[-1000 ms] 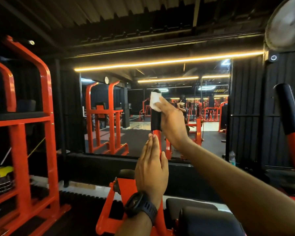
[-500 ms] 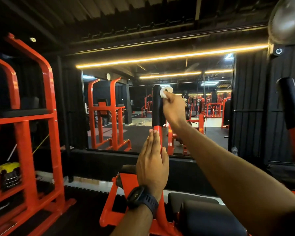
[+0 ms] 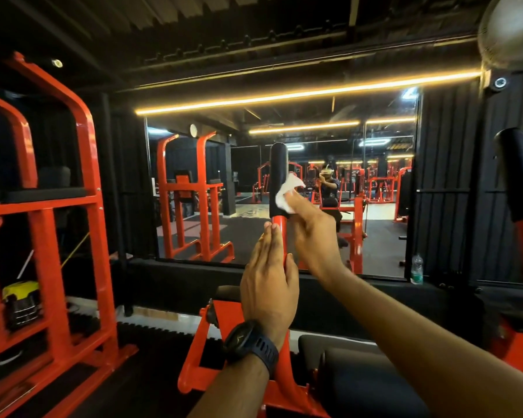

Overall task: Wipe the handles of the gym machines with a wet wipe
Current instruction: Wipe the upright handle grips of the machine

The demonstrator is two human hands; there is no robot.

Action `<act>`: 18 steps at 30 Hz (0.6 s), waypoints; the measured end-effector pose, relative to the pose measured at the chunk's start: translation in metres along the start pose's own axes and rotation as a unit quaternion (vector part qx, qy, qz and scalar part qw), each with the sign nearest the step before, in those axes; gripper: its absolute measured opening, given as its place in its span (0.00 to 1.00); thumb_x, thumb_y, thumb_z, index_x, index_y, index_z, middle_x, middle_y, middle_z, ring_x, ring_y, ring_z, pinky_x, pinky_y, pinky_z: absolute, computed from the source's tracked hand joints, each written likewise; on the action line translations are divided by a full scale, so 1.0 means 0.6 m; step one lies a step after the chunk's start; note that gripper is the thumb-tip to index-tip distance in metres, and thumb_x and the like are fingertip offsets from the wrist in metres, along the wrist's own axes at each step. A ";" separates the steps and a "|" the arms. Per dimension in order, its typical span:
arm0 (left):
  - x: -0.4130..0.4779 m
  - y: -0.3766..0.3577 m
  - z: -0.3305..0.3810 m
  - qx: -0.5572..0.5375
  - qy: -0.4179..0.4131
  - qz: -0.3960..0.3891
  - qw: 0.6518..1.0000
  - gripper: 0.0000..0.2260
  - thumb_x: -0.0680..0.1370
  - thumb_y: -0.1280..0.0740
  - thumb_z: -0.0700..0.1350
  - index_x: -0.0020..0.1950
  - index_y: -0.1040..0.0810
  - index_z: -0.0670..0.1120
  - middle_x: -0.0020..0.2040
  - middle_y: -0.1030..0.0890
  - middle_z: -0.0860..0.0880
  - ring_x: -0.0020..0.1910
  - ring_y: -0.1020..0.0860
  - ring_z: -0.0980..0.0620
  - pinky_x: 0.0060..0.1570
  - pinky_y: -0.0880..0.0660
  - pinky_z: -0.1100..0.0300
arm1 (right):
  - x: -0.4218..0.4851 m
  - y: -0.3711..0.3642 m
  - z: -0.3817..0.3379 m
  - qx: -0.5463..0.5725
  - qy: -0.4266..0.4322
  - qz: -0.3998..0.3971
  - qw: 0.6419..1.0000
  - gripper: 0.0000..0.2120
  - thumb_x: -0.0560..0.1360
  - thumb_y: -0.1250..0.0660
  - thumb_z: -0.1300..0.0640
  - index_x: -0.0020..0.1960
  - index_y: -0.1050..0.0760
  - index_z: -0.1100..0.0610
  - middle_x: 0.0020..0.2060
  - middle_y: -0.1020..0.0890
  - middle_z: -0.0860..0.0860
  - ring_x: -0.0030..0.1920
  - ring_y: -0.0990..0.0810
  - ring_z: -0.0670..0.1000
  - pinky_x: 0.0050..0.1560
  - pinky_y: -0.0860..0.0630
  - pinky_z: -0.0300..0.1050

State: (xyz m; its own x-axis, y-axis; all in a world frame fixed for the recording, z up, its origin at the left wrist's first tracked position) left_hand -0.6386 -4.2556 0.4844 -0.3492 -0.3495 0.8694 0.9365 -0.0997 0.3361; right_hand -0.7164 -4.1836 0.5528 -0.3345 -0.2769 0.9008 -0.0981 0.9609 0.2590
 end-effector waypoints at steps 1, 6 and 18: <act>0.000 -0.001 -0.001 0.001 0.000 0.002 1.000 0.28 0.81 0.34 0.46 0.79 0.41 0.46 0.78 0.34 0.48 0.75 0.32 0.50 0.67 0.26 0.50 | -0.007 0.000 0.001 -0.080 0.071 -0.030 0.994 0.21 0.78 0.39 0.60 0.72 0.29 0.59 0.69 0.25 0.51 0.71 0.31 0.42 0.70 0.32 0.41; -0.002 0.001 0.003 0.001 -0.003 0.017 1.000 0.27 0.81 0.34 0.46 0.79 0.39 0.45 0.77 0.33 0.47 0.74 0.32 0.50 0.67 0.26 0.50 | 0.039 0.029 0.014 -0.344 0.289 -0.156 0.880 0.36 0.70 0.32 0.68 0.76 0.36 0.59 0.76 0.35 0.57 0.76 0.39 0.58 0.71 0.41 0.55; -0.001 0.004 0.002 -0.003 0.003 0.000 1.000 0.28 0.83 0.37 0.47 0.79 0.46 0.48 0.78 0.37 0.48 0.76 0.36 0.51 0.71 0.31 0.51 | 0.110 0.039 -0.025 -0.431 0.363 -0.166 0.809 0.32 0.69 0.27 0.66 0.72 0.29 0.60 0.70 0.27 0.58 0.71 0.29 0.61 0.62 0.25 0.52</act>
State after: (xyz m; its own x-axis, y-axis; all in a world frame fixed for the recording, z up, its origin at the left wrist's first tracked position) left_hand -0.6359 -4.2548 0.4853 -0.3483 -0.3544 0.8678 0.9370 -0.1059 0.3329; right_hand -0.7267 -4.1791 0.6237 0.2464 -0.7464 0.6182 0.7248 0.5654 0.3937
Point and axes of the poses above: each hand's wrist, its own x-axis towards the middle knuckle, its own y-axis out of the back of the hand, z = x × y, the point moved 3 cm from there along x, towards the middle knuckle
